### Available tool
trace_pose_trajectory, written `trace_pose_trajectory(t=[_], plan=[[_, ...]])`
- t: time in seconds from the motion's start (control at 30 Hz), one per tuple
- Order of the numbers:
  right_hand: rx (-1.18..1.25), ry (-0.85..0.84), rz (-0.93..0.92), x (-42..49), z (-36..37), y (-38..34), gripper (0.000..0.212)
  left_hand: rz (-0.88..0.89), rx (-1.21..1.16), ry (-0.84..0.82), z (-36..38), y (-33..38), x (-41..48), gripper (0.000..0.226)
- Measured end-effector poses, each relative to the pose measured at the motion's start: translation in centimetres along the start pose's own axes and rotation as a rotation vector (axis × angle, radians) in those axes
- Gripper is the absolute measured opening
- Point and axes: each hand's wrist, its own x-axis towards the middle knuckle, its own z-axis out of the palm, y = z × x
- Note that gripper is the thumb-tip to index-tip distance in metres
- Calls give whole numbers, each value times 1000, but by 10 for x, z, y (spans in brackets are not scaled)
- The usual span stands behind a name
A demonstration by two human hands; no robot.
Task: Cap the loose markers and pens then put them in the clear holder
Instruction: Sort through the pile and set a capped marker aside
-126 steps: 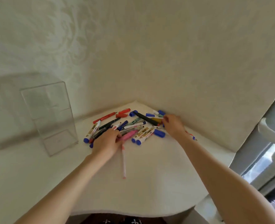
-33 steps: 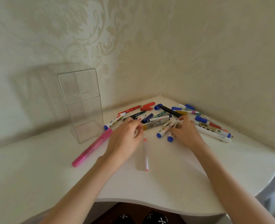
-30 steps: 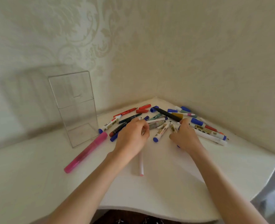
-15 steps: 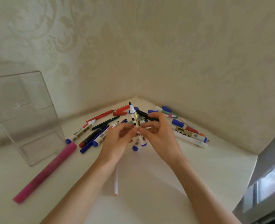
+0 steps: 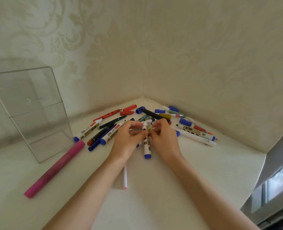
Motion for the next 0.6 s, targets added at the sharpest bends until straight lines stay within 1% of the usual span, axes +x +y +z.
trace_pose_trajectory(t=[0.07, 0.13, 0.17, 0.23, 0.3, 0.37, 0.5, 0.53, 0.57, 0.6], plan=[[-109, 138, -13, 6, -12, 2, 16, 43, 160, 75, 1, 1, -2, 22], [-324, 268, -42, 13, -29, 13, 16, 87, 386, 92, 1, 1, -4, 27], [-427, 264, -24, 17, -36, 19, 20, 104, 501, 72, 1, 1, -4, 31], [-540, 151, 54, 22, -43, 28, 25, 137, 682, 11, 3, 3, -6, 39], [-547, 76, 88, 23, -42, 31, 26, 189, 810, -55, 6, 6, -7, 44], [-541, 66, 71, 24, -41, 31, 28, 228, 893, -126, 8, 7, -9, 46], [-579, 54, 53, 24, -47, 32, 27, 271, 927, -189, 8, 5, -13, 37], [-549, 77, 39, 24, -48, 32, 25, 295, 943, -183, 7, 6, -13, 33], [-467, 117, 18, 24, -50, 31, 24, 315, 935, -163, 6, 6, -12, 30], [-326, 156, 3, 24, -51, 29, 21, 315, 870, -127, 3, 6, -12, 27]])
